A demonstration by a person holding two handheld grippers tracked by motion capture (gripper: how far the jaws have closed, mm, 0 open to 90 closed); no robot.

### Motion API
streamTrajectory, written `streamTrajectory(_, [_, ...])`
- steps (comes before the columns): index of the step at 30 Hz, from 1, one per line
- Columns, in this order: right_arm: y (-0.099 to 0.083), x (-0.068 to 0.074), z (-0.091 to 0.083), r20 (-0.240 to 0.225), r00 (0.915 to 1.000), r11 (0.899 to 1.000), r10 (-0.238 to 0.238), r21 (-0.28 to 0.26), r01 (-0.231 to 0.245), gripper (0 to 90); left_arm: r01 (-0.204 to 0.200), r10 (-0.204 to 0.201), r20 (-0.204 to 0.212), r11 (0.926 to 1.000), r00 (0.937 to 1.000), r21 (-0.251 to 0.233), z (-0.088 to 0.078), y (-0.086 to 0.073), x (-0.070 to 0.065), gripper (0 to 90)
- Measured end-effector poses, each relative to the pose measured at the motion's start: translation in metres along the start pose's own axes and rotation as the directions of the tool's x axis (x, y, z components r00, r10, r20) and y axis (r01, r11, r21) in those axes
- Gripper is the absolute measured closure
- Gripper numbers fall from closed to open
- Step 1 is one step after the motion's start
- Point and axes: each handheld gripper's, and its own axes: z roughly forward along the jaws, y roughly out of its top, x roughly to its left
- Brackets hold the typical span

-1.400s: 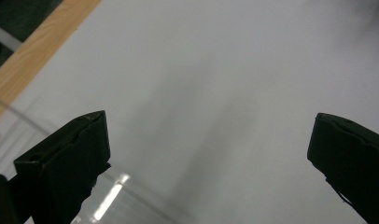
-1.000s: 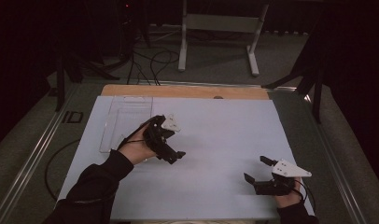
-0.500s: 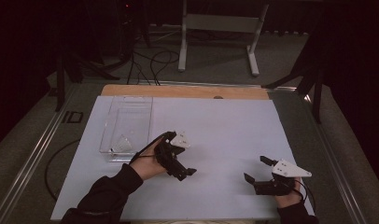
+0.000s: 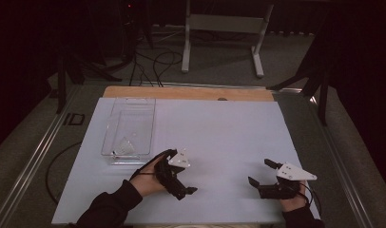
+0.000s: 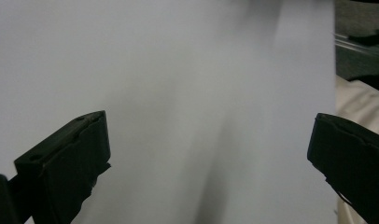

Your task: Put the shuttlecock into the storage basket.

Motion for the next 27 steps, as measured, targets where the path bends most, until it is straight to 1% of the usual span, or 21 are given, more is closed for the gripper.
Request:
streamTrajectory(2, [0.000,0.000,0.000,0.000,1.0000,1.000,0.000,-0.001,0.000,8.3,-0.006,0.006,0.000,1.0000,1.0000,0.003,-0.001,-0.003,-0.001,0.0])
streamTrajectory(3, [0.000,0.000,0.000,-0.002,1.0000,1.000,0.000,0.001,0.000,8.3,-0.005,0.005,0.014,1.0000,0.9999,0.004,-0.003,-0.010,-0.002,0.0])
streamTrajectory(4, [0.000,0.000,0.000,0.000,1.0000,1.000,-0.001,0.002,0.001,8.3,-0.005,0.005,0.014,1.0000,0.9999,0.004,-0.003,-0.010,-0.002,0.0])
streamTrajectory(5, [0.000,0.001,0.000,-0.001,1.0000,1.000,-0.001,0.002,0.001,8.3,0.006,-0.006,0.006,0.9998,1.0000,0.019,-0.005,-0.018,-0.002,0.0])
streamTrajectory(6, [0.000,0.001,0.000,-0.002,1.0000,1.000,0.002,0.001,-0.002,8.3,0.006,-0.006,0.006,0.9998,1.0000,0.019,-0.005,-0.018,-0.002,0.0])
streamTrajectory(7, [0.001,0.001,0.000,0.001,1.0000,1.000,-0.002,0.003,0.002,8.3,0.022,-0.022,0.001,0.9995,0.9998,0.021,-0.007,-0.025,-0.002,0.0])
streamTrajectory(8, [0.001,0.001,0.000,0.001,1.0000,1.000,-0.002,0.003,0.002,8.3,0.022,-0.022,0.001,0.9995,0.9998,0.021,-0.007,-0.025,-0.002,0.0])
streamTrajectory(9, [0.000,0.001,0.001,-0.001,1.0000,1.000,-0.002,0.003,0.002,8.3,0.033,-0.033,-0.004,0.9992,0.9994,0.022,-0.010,-0.031,-0.001,0.0])
streamTrajectory(10, [0.000,0.001,0.001,-0.001,1.0000,1.000,-0.002,0.003,0.002,8.3,0.033,-0.033,-0.004,0.9992,0.9994,0.022,-0.010,-0.031,-0.001,0.0])
streamTrajectory(12, [0.000,0.001,0.001,-0.003,1.0000,1.000,-0.002,0.003,0.002,8.3,0.042,-0.042,-0.001,0.9990,0.9991,0.015,-0.015,-0.041,-0.002,0.0])
streamTrajectory(15, [0.000,0.001,0.001,-0.004,1.0000,1.000,-0.003,0.006,0.003,8.3,0.049,-0.049,0.001,0.9988,0.9988,0.007,-0.018,-0.048,-0.002,0.0])
streamTrajectory(16, [0.000,0.001,0.001,-0.004,1.0000,1.000,-0.003,0.006,0.003,8.3,0.049,-0.049,0.001,0.9988,0.9988,0.007,-0.018,-0.048,-0.002,0.0])
streamTrajectory(17, [0.000,0.001,0.002,-0.006,1.0000,1.000,-0.004,0.006,0.004,8.3,0.065,-0.065,0.000,0.9979,0.9979,-0.002,-0.020,-0.053,-0.002,0.0])
streamTrajectory(18, [0.000,0.001,0.002,-0.007,1.0000,1.000,-0.003,0.007,0.004,8.3,0.065,-0.065,0.000,0.9979,0.9979,-0.002,-0.020,-0.053,-0.002,0.0])
streamTrajectory(19, [0.000,0.001,0.002,-0.006,1.0000,1.000,-0.001,0.007,0.001,8.3,0.075,-0.075,-0.003,0.9972,0.9972,-0.005,-0.022,-0.058,-0.001,0.0])
streamTrajectory(20, [0.000,0.001,0.002,-0.006,1.0000,1.000,-0.001,0.007,0.001,8.3,0.075,-0.075,-0.003,0.9972,0.9972,-0.005,-0.022,-0.058,-0.001,0.0])
streamTrajectory(21, [0.000,0.001,0.003,-0.006,1.0000,1.000,-0.002,0.009,0.002,8.3,0.089,-0.089,-0.014,0.9960,0.9959,-0.008,-0.023,-0.064,0.000,0.0])
streamTrajectory(22, [0.000,0.001,0.003,-0.006,1.0000,1.000,-0.004,0.009,0.004,8.3,0.089,-0.089,-0.014,0.9960,0.9959,-0.008,-0.023,-0.064,0.000,0.0])
streamTrajectory(23, [0.000,0.002,0.003,-0.006,1.0000,1.000,-0.006,0.009,0.006,8.3,0.107,-0.107,-0.022,0.9942,0.9940,-0.014,-0.025,-0.070,0.000,0.0])
streamTrajectory(26, [0.000,0.002,0.002,-0.006,1.0000,1.000,-0.005,0.010,0.005,8.3,0.115,-0.115,-0.026,0.9932,0.9930,-0.017,-0.027,-0.076,0.001,0.0])
streamTrajectory(27, [0.000,0.002,0.002,-0.007,1.0000,1.000,-0.005,0.009,0.005,8.3,0.124,-0.125,-0.029,0.9918,0.9918,-0.030,-0.029,-0.082,0.002,0.0])
